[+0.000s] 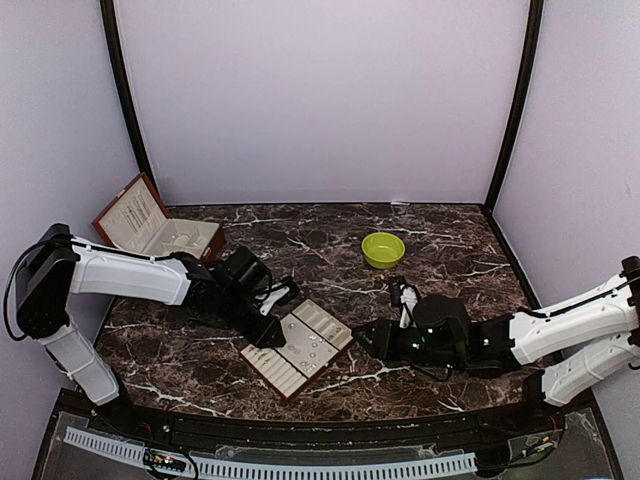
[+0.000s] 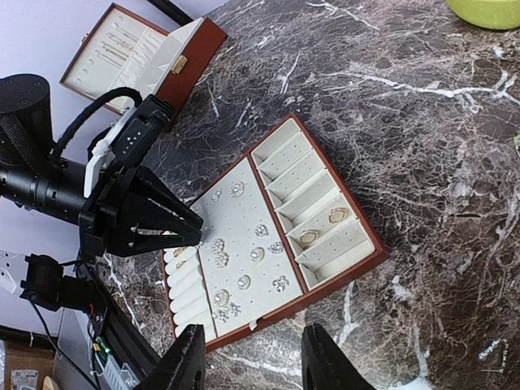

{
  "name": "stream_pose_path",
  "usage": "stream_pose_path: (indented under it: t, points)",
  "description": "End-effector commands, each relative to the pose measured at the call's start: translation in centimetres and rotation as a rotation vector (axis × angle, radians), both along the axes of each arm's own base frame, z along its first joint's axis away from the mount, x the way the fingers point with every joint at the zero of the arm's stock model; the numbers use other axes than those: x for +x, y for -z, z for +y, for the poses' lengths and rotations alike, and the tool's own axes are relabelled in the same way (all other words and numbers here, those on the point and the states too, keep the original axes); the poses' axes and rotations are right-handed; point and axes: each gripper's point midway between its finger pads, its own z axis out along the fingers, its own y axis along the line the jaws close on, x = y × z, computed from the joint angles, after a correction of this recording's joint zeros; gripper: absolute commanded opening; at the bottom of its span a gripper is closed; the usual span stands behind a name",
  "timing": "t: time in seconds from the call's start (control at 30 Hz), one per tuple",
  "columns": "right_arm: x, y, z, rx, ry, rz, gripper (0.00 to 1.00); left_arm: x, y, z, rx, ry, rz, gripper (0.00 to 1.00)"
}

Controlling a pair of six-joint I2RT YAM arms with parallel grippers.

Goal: Organize the mixed jewelry
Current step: Insert the earring into the earring holder.

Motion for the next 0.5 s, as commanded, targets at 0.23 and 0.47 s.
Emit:
stream_pose_path:
  t: [0.23, 0.47]
  points:
    - [-0.08, 0.54, 0.12, -0.003, 0.006, 0.002, 0.42, -0.36, 0.18, -0.06, -0.002, 0.015, 0.026, 0.13]
    - [0.01, 0.76, 0.08, -0.011, 0.011, 0.003, 0.42, -0.42, 0.27, -0.15, -0.006, 0.016, 0.031, 0.10]
